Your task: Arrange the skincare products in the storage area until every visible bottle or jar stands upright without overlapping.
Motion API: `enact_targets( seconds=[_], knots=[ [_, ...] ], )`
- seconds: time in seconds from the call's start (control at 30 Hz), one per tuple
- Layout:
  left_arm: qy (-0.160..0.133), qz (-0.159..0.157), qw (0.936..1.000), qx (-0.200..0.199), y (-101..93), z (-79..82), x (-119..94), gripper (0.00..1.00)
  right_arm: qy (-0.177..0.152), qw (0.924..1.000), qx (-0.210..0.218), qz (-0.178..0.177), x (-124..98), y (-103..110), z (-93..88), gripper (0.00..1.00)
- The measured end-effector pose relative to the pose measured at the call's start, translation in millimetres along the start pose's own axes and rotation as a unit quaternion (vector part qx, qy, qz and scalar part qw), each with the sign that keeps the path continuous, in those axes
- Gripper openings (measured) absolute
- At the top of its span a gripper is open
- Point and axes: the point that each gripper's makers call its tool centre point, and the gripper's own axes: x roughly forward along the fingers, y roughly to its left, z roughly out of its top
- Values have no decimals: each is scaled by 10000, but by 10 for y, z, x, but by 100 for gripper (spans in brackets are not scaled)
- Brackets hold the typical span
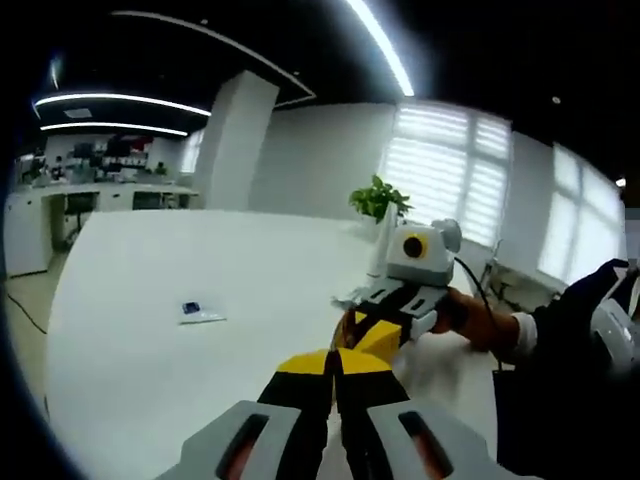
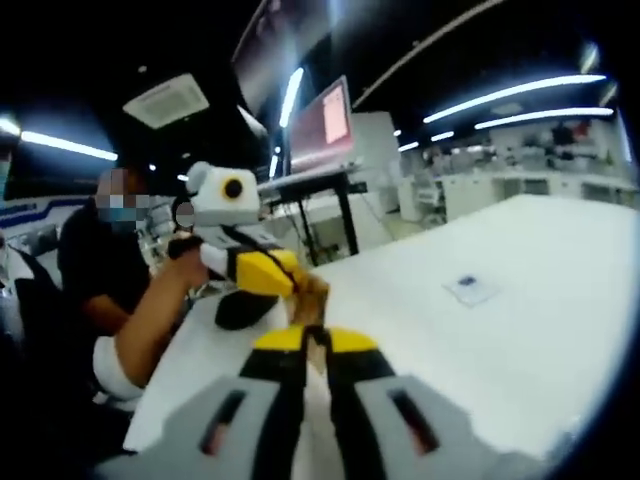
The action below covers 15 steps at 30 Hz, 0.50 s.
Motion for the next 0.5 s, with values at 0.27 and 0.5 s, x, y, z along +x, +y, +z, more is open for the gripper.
enact_targets(
  seconds=[0.27, 0.5],
  knots=[
    [60, -201, 9997, -119, -122, -27, 63, 0, -43, 9973, -726, -72, -164, 4, 73, 6],
    [214, -312, 9992, -98, -198, -31, 170, 0, -115, 9955, -930, -156, -274, -121, 128, 6]
  ],
)
